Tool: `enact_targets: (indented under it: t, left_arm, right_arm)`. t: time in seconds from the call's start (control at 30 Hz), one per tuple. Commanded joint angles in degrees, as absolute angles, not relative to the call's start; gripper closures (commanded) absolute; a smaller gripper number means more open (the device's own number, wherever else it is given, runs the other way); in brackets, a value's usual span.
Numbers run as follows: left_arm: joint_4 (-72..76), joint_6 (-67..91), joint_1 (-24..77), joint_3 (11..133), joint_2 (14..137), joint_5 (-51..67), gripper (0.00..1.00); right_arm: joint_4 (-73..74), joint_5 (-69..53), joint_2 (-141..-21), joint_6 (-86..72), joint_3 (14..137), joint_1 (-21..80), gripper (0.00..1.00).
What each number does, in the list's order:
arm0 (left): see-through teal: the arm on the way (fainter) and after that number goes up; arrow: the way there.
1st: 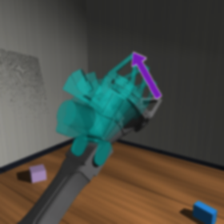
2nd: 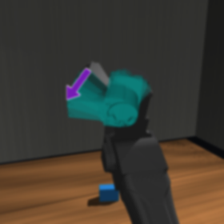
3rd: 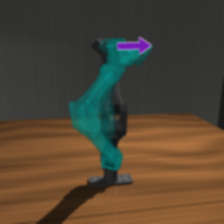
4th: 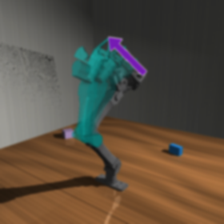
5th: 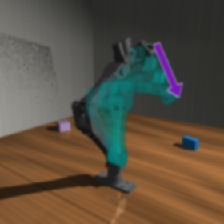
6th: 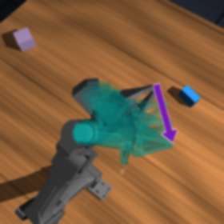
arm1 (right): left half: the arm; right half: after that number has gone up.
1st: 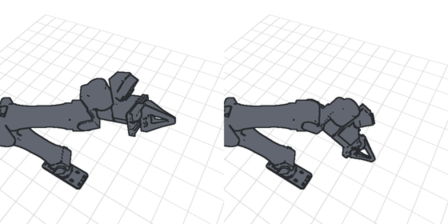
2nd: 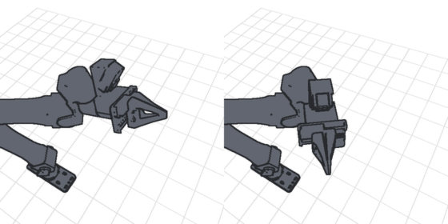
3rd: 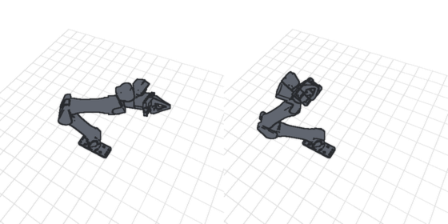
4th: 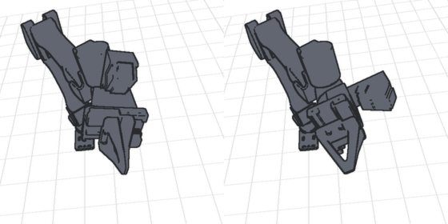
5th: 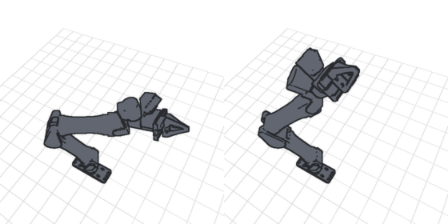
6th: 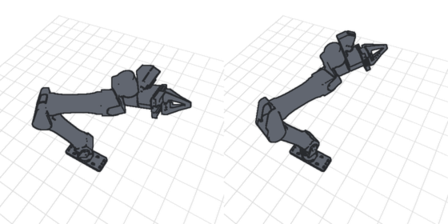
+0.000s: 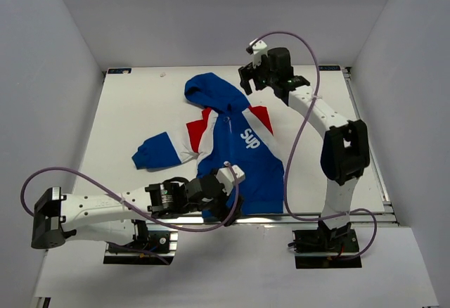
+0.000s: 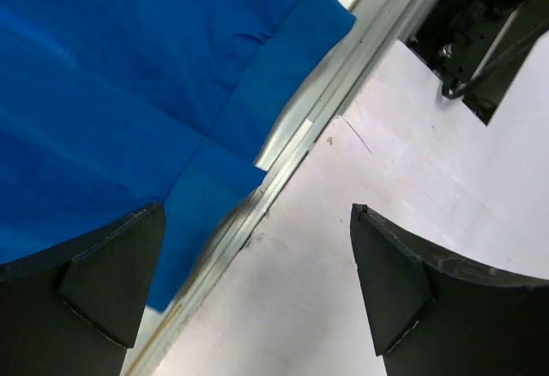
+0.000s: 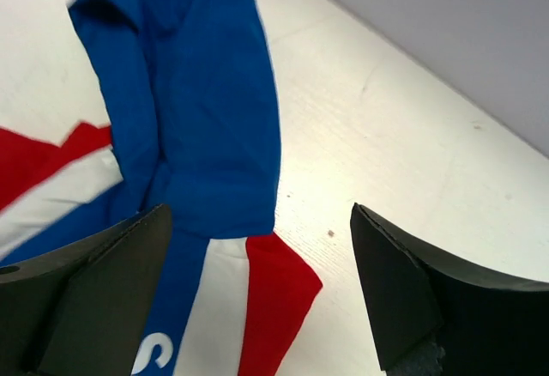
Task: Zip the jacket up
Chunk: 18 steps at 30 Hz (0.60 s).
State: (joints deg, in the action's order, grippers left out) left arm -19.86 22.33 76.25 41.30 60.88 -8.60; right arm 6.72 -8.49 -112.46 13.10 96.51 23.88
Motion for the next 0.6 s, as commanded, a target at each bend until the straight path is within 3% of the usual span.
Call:
enact_targets:
  t: [0.0,0.1,0.17,0.33,0.57]
  left_arm:
    - [-25.22,26.53,76.29,43.94,57.31,-13.68,0.02]
    - [-29.95,33.81,74.37,47.01,56.6,-25.9,0.02]
    - [-33.91,36.91,66.48,50.0,57.13,-28.48,0.02]
    - [-32.61,37.71,36.56,55.53,60.19,-21.99,0.02]
    - [-36.81,38.5,8.2,66.96,68.53,-9.25,0.02]
  right_arm:
    - [7.99,-3.09,-105.92,4.94,97.82,24.44,0.11]
    - [13.34,-1.14,-102.93,-5.33,97.82,20.59,0.11]
    - [18.6,-2.45,-100.3,-12.7,96.69,18.12,0.11]
    - [21.19,6.67,-89.58,-17.57,81.62,13.63,0.1]
    - [22.23,11.24,-71.13,-20.57,65.67,11.95,0.11]
